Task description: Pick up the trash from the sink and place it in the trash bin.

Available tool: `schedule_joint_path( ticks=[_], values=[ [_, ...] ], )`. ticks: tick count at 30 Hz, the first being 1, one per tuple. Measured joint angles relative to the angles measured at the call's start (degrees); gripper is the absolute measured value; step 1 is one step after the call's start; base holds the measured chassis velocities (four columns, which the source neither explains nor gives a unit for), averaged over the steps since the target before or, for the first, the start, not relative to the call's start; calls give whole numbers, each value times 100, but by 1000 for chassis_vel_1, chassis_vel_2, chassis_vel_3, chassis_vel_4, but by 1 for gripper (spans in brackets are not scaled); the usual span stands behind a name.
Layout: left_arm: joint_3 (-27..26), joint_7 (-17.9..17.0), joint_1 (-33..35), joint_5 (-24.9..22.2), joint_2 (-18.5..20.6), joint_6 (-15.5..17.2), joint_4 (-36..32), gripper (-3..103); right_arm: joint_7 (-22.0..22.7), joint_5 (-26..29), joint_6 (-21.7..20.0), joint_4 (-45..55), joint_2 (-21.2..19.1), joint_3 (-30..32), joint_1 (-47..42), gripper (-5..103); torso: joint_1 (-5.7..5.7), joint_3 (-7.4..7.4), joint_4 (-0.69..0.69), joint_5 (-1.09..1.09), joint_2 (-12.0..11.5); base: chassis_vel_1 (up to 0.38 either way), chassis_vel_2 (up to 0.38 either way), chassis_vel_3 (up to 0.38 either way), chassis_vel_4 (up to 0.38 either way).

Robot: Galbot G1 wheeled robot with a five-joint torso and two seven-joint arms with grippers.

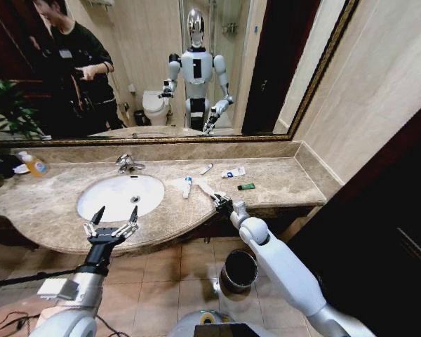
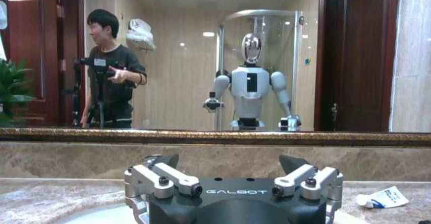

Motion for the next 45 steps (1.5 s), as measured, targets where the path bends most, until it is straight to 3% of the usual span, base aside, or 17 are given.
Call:
schedule_joint_path(
  ticks=[2, 10, 18, 31, 34, 39, 42, 45],
  values=[
    [0, 0, 0, 0, 0, 0, 0, 100, 7, 1, 2, -22, 51, 0, 55, 1, 1, 0, 0, 0, 0, 0, 0, 0, 0],
    [0, 0, 0, 0, 0, 0, 0, 100, 221, 70, -45, 267, 98, -40, -41, 0, 1, 0, 0, 0, 0, 0, 0, 0, 0],
    [0, 0, 0, 0, 0, 0, 0, 100, 425, 319, -189, 994, -156, -16, -334, 0, 0, 0, 0, 0, 0, 0, 0, 0, 0],
    [0, 0, 0, 0, 0, 0, 0, 100, 374, 772, -301, 2539, -750, 937, -1640, 0, -1, -1, 0, 1, 0, 0, 0, 0, 0],
    [0, 0, 0, 0, 0, 0, 0, 100, 118, 860, -367, 3104, -829, 1628, -2538, 0, -1, -1, 0, 1, 0, 0, 0, 0, 0],
    [0, 0, 0, 0, 0, 0, 0, 100, -21, 775, -186, 3399, -777, 1984, -3177, 0, -1, -1, -1, 2, 0, 0, 0, 0, 0],
    [0, 0, 0, 0, 0, 0, 0, 100, -379, 583, 130, 3645, -638, 2338, -3899, 0, -1, -1, -1, 1, 1, 0, 0, 0, 0],
    [0, 1, 0, 0, 0, 0, 0, 100, -1207, 555, 395, 3609, -455, 2788, -4433, 0, -1, -1, 0, 1, 1, 0, 0, 0, 0]
  ],
)
